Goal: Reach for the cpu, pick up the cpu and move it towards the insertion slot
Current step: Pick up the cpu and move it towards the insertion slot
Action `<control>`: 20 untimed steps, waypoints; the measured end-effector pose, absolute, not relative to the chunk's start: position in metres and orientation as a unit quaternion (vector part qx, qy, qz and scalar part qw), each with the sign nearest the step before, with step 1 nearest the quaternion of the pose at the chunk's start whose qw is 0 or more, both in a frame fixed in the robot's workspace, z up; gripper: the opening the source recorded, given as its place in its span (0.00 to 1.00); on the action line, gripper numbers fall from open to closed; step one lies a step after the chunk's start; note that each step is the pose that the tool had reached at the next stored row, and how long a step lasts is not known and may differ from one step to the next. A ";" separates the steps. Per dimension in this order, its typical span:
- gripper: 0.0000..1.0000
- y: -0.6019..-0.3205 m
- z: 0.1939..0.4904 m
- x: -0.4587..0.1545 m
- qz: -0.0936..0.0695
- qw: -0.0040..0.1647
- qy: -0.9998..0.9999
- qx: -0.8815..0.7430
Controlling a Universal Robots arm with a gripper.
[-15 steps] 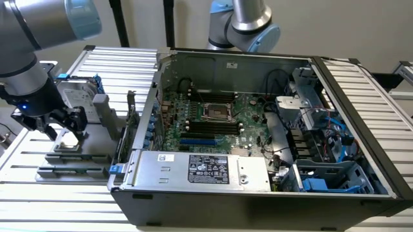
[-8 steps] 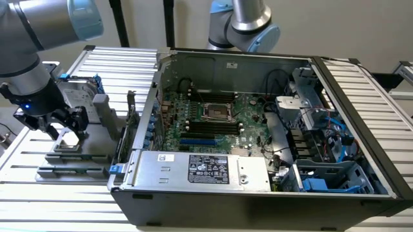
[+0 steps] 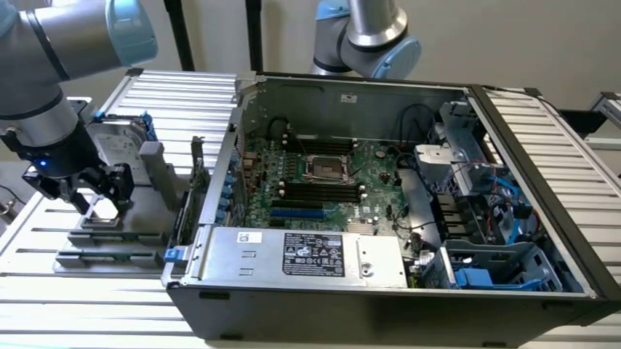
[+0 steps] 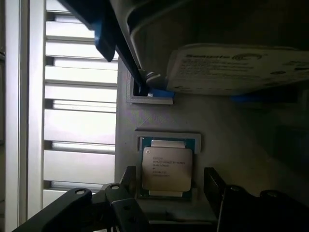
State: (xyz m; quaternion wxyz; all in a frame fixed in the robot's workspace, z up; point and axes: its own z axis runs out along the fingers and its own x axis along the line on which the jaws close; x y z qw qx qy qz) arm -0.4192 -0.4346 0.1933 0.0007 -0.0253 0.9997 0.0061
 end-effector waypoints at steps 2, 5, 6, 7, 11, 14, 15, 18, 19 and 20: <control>0.67 -0.434 0.193 -0.419 0.006 0.001 1.000 -0.025; 0.67 -0.433 0.192 -0.420 0.006 0.001 1.000 -0.025; 0.67 -0.432 0.191 -0.420 0.006 0.001 1.000 -0.025; 0.67 -0.432 0.191 -0.420 0.005 0.001 1.000 -0.025; 0.67 -0.430 0.190 -0.420 0.005 0.001 1.000 -0.025; 0.67 -0.429 0.189 -0.421 0.005 0.001 1.000 -0.025; 0.67 -0.429 0.188 -0.421 0.005 0.001 1.000 -0.025; 0.67 -0.429 0.187 -0.421 0.004 0.001 1.000 -0.024; 0.67 -0.429 0.187 -0.421 0.004 0.001 1.000 -0.023; 0.67 -0.429 0.187 -0.421 0.004 0.001 1.000 -0.022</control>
